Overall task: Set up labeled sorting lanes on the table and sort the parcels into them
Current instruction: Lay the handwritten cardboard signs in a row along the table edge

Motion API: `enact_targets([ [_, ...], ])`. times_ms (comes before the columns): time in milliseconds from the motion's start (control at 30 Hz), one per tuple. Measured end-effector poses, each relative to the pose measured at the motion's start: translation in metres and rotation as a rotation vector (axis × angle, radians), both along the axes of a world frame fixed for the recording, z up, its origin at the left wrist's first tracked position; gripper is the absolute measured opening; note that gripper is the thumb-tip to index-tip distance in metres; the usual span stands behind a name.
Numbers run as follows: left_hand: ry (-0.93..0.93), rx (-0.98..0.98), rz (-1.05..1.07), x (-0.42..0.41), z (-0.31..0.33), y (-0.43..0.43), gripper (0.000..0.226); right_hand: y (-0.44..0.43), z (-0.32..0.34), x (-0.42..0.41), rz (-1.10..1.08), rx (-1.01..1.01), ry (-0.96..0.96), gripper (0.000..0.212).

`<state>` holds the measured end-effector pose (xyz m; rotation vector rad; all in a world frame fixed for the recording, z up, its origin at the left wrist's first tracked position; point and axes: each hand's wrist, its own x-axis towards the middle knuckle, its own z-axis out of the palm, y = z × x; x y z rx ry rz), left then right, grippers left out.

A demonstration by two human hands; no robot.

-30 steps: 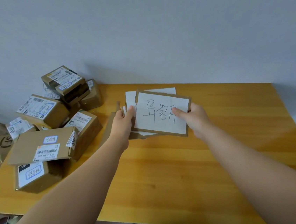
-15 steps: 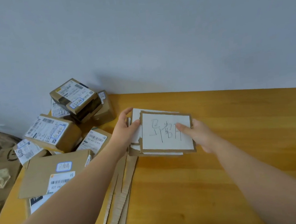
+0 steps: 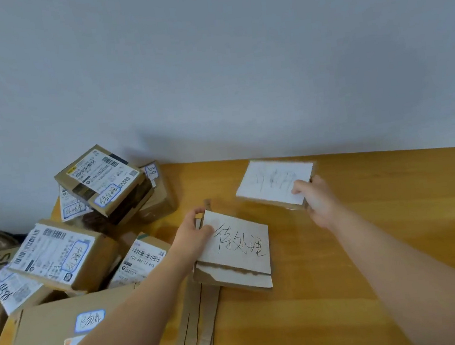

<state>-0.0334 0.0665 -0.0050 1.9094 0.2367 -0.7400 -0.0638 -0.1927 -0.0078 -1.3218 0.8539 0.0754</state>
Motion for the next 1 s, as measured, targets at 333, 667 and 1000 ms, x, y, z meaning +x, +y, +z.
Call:
enact_targets([
  [333,0.044,0.024,0.005,0.045,-0.019,-0.01,0.038,0.006,-0.05,0.071,0.2,-0.231,0.188,0.024],
  [667,0.082,-0.017,0.066,0.066,-0.04,-0.019,0.039,0.002,-0.092,0.092,0.225,-0.51,0.286,0.043],
  [1000,0.128,-0.071,0.1,0.071,-0.043,-0.022,0.04,0.006,-0.099,0.09,0.276,-0.753,0.406,0.052],
])
